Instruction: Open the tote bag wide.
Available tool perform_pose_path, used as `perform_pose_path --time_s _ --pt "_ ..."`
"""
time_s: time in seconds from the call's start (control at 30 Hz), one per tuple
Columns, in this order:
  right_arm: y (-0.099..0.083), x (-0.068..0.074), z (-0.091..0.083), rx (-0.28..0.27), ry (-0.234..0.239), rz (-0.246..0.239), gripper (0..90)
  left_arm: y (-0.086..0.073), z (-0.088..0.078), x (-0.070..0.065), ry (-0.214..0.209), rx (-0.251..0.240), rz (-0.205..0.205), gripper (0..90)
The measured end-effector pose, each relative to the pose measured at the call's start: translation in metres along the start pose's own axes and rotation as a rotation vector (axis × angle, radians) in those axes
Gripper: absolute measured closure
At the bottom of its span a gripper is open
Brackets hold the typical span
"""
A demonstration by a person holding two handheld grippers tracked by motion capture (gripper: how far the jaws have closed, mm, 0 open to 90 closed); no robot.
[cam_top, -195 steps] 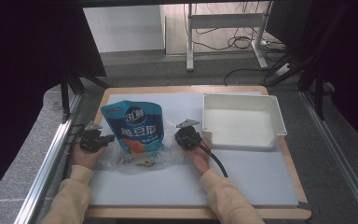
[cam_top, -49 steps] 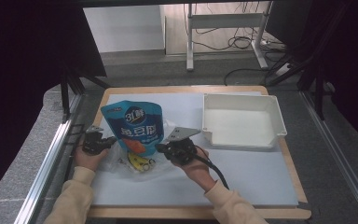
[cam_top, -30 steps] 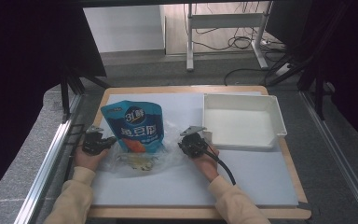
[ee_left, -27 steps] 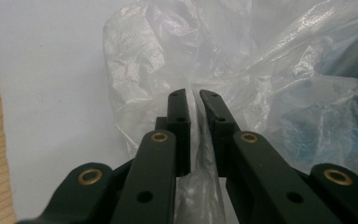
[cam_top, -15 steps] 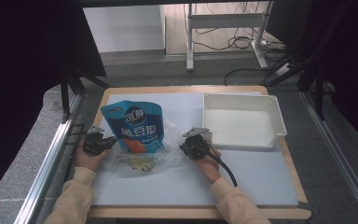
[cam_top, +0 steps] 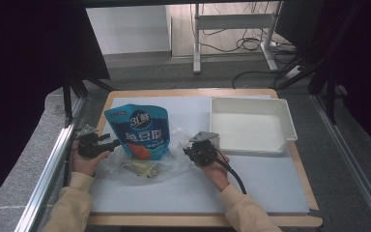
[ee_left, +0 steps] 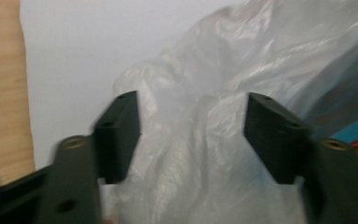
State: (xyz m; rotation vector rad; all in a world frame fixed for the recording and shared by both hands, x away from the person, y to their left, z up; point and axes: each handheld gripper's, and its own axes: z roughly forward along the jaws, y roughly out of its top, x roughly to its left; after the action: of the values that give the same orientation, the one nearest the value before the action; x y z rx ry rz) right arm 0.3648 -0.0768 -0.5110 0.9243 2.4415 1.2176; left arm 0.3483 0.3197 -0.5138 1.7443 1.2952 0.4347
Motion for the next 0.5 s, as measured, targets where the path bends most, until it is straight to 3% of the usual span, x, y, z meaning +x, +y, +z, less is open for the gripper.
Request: perform_pose_path --time_s 0.2,0.5 --pt "0.001 0.002 -0.002 -0.005 0.008 -0.002 86.9 0.013 -0.023 0.001 -0.038 -0.068 0.000 19.7" --pt "0.003 0.004 -0.013 -0.033 0.043 0.012 71.0 0.023 -0.049 -0.002 -0.059 -0.116 -0.007 17.7"
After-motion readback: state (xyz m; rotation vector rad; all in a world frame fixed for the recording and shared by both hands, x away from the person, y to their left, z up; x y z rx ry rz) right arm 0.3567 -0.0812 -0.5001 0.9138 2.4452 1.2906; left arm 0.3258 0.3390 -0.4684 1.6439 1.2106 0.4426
